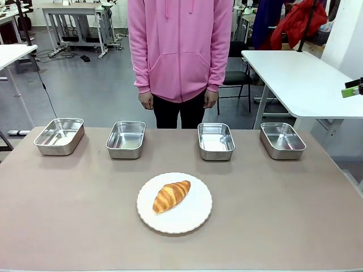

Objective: Place the bread in the container.
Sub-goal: Place the Butter Roll into the Airtight Container indicated by the human.

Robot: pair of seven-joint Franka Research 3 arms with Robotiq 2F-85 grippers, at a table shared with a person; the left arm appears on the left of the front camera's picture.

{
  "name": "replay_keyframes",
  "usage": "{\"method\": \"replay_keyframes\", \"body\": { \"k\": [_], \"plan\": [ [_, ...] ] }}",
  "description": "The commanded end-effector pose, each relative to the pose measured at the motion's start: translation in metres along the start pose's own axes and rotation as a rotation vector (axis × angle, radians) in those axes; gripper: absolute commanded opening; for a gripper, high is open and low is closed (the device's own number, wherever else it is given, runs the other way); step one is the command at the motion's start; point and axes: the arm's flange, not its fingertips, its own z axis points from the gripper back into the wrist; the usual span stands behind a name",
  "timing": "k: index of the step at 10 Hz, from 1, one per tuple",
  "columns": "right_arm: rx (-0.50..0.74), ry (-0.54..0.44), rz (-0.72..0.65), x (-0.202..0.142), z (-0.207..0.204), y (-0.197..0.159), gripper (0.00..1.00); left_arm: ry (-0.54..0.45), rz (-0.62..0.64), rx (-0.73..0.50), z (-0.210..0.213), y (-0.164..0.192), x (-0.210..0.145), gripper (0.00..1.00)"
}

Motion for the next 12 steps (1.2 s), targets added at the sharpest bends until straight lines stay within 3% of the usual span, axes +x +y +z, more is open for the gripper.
{"method": "replay_keyframes", "body": {
  "k": [1, 12],
  "plan": [
    [-0.003, -0.001, 0.000, -0.0002, -0.0017, 0.0005, 1.00, -0.003, -0.017, 0.003, 0.0018, -0.0004, -0.0008, 1.00],
    [-0.003, -0.001, 0.000, -0.0002, -0.0017, 0.0005, 1.00, -0.003, -0.017, 0.003, 0.0018, -0.0004, -0.0008, 1.00]
  ]
}}
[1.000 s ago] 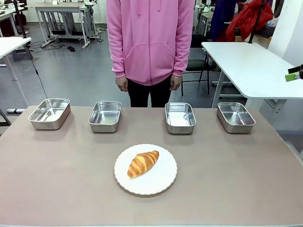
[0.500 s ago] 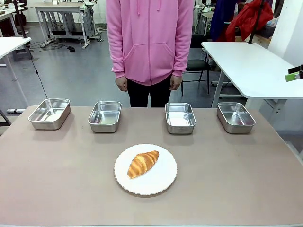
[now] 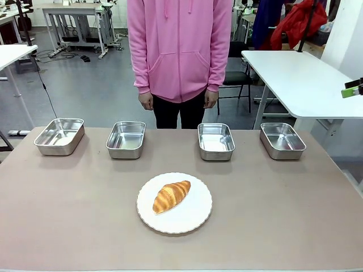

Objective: Place the bread in the container.
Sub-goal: Place the Butter Roll into the Airtight Container indicated by the human.

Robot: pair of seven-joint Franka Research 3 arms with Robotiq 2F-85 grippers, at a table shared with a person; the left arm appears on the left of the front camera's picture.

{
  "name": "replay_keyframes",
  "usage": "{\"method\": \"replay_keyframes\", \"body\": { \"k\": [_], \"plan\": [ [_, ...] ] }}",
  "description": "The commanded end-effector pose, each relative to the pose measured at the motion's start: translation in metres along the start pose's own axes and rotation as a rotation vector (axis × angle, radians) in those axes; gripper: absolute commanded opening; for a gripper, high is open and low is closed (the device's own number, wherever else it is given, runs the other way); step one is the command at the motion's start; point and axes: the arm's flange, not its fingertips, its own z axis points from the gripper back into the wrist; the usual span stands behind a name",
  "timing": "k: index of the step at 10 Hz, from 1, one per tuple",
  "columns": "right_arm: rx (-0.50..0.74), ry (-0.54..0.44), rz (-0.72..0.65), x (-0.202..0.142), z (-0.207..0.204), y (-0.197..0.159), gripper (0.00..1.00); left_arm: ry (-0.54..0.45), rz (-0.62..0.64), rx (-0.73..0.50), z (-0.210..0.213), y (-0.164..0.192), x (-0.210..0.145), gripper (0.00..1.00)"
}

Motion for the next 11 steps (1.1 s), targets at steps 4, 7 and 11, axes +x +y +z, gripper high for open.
{"method": "replay_keyframes", "body": {
  "k": [4, 7, 11],
  "plan": [
    [-0.003, -0.002, 0.001, -0.0001, -0.0015, 0.0006, 1.00, -0.003, -0.017, 0.003, 0.0018, -0.0004, -0.0008, 1.00],
    [-0.003, -0.002, 0.001, -0.0001, -0.0015, 0.0006, 1.00, -0.003, -0.017, 0.003, 0.0018, -0.0004, -0.0008, 1.00],
    [-0.003, -0.002, 0.001, -0.0001, -0.0015, 0.0006, 1.00, -0.003, -0.017, 0.003, 0.0018, -0.0004, -0.0008, 1.00]
  ]
}}
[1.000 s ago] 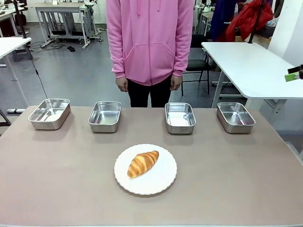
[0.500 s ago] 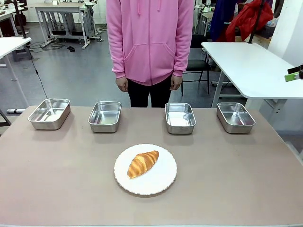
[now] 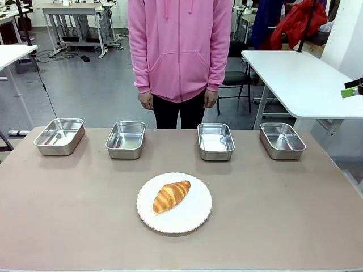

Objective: Place the bread in the container.
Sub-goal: Place the Butter Roll into the Airtight Container indicated by the human.

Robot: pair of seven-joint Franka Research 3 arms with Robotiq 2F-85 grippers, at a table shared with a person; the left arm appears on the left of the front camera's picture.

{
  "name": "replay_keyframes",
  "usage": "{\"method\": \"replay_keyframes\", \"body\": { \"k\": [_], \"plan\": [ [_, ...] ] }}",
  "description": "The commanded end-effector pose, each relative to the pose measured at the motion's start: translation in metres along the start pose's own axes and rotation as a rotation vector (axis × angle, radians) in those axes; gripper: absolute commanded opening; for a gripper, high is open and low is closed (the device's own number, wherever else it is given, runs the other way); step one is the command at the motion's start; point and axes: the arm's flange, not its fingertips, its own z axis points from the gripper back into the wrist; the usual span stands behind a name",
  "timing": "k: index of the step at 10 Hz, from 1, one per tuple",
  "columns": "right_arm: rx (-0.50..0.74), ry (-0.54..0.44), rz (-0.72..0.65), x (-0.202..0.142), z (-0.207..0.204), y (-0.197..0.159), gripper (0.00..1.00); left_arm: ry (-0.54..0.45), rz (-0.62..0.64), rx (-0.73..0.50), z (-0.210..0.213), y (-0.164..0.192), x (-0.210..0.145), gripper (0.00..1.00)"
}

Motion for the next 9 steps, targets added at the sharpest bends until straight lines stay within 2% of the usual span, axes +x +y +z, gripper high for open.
{"method": "replay_keyframes", "body": {
  "k": [1, 9],
  "plan": [
    [-0.003, -0.002, 0.001, -0.0001, -0.0015, 0.0006, 1.00, -0.003, -0.017, 0.003, 0.0017, -0.0004, -0.0007, 1.00],
    [-0.003, -0.002, 0.001, -0.0001, -0.0015, 0.0006, 1.00, -0.003, -0.017, 0.003, 0.0017, -0.0004, -0.0007, 1.00]
  ]
}}
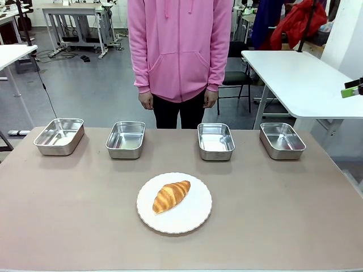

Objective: Place the bread in the container.
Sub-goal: Place the Butter Roll into the Airtight Container indicated by the human.

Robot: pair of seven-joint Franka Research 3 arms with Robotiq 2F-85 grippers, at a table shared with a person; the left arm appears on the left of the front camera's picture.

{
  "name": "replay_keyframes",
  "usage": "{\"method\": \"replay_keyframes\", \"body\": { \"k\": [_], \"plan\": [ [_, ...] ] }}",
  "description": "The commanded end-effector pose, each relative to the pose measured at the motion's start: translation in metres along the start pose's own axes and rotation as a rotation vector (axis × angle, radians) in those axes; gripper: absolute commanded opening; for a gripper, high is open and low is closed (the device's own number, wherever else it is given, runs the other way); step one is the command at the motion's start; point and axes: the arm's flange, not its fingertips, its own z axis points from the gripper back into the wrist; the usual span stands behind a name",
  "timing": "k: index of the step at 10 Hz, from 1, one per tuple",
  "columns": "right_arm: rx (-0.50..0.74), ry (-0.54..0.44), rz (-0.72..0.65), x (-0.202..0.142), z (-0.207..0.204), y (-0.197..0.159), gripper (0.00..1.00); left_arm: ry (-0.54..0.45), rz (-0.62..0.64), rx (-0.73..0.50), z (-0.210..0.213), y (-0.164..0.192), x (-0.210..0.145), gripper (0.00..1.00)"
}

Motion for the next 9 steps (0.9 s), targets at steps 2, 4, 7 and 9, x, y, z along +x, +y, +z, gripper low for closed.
{"method": "replay_keyframes", "body": {
  "k": [2, 4, 7, 9],
  "plan": [
    [-0.003, -0.002, 0.001, -0.0001, -0.0015, 0.0006, 1.00, -0.003, -0.017, 0.003, 0.0017, -0.0004, -0.0007, 1.00],
    [-0.003, -0.002, 0.001, -0.0001, -0.0015, 0.0006, 1.00, -0.003, -0.017, 0.003, 0.0017, -0.0004, -0.0007, 1.00],
    [-0.003, -0.002, 0.001, -0.0001, -0.0015, 0.0006, 1.00, -0.003, -0.017, 0.003, 0.0017, -0.0004, -0.0007, 1.00],
    [-0.003, -0.002, 0.001, -0.0001, -0.0015, 0.0006, 1.00, -0.003, -0.017, 0.003, 0.0017, -0.0004, -0.0007, 1.00]
  ]
}}
